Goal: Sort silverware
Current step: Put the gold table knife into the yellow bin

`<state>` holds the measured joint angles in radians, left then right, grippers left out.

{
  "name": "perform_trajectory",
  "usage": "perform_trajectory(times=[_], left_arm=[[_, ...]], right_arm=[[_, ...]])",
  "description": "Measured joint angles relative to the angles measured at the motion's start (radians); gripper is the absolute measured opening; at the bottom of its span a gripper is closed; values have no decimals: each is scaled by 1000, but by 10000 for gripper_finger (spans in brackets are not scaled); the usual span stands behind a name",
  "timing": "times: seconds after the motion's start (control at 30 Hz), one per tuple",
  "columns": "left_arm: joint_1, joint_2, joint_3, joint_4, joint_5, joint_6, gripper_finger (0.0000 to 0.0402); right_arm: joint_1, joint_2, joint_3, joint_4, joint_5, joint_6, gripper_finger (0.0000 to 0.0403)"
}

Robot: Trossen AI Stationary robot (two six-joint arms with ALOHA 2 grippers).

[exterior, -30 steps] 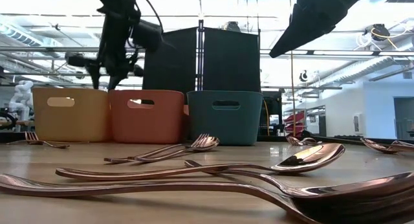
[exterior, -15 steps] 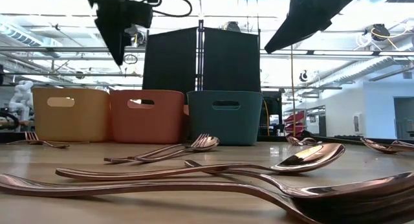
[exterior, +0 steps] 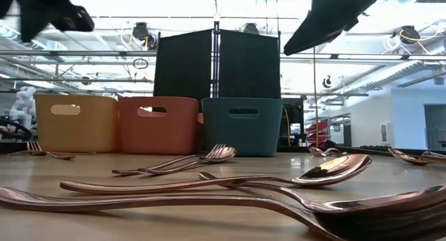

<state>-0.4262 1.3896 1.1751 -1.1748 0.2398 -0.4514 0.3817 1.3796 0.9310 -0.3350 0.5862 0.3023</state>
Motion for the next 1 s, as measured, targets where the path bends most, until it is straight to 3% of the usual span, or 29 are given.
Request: perform_trajectory(times=[0.13,0.37,0.77,1.0], left_arm=[[-184,49,-36,143,-58,46,143],[-362,193,-39,145,-71,63,143],[-501,365,-39,185,-51,229,143],[-566,384,-39,237,-148,202,143]], right_arm=[[0,0,0,35,-16,0,164],[0,0,0,64,-16,73,164],[84,72,0,133,-4,273,164],[113,128,0,279,-6,281,164]])
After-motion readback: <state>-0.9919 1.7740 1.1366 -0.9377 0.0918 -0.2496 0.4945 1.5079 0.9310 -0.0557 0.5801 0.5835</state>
